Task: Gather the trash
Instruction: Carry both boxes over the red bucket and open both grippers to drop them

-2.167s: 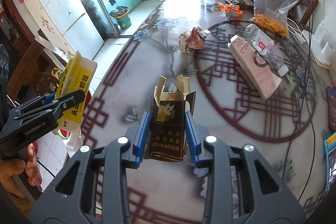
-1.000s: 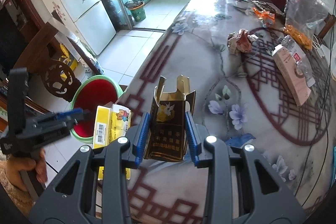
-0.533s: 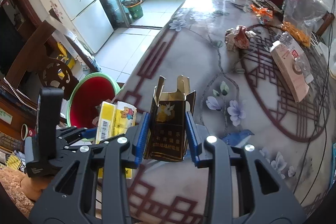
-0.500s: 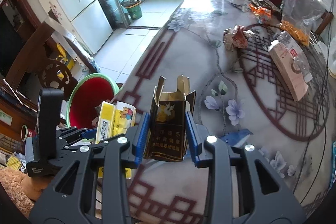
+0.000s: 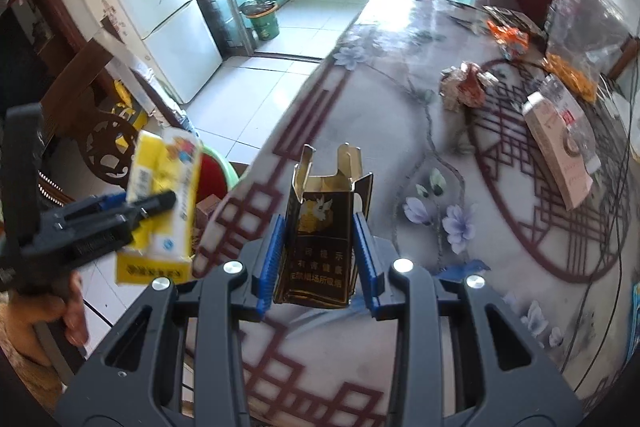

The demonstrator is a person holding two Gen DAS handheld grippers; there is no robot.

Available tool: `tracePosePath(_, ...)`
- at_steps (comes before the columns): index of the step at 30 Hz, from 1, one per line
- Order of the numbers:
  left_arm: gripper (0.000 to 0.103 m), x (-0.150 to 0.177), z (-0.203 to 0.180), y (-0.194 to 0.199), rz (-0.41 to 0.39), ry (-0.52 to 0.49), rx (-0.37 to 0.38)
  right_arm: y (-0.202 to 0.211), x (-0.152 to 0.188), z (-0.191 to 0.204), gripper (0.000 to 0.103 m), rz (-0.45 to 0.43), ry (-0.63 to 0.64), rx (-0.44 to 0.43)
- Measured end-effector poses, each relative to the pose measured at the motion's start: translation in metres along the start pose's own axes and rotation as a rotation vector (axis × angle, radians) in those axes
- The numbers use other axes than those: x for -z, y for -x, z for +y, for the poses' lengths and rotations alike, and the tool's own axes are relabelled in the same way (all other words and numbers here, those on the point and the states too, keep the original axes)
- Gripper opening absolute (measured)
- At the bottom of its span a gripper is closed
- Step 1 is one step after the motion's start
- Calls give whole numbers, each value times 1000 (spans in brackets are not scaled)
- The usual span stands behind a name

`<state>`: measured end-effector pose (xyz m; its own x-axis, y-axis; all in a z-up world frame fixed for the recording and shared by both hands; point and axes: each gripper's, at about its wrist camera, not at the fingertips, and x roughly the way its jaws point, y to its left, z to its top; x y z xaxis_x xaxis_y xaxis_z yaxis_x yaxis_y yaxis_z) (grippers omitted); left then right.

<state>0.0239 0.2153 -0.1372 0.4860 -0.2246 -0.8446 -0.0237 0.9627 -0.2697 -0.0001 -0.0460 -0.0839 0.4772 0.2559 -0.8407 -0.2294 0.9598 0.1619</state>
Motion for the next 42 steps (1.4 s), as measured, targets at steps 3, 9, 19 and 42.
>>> tracePosePath(3,38,-7,18,11,-38,31,-35,-3,-8,16,34,-5,46,-17)
tracePosePath(9,39,-10,57,22,-76,84,-129,-12,-30,50,34,-25,121,-74)
tracePosePath(19,39,3,104,15,-51,170,-209,-57,-44,110,34,41,230,-205)
tracePosePath(42,39,-5,138,-35,48,198,-219,-90,-59,147,34,95,285,-212)
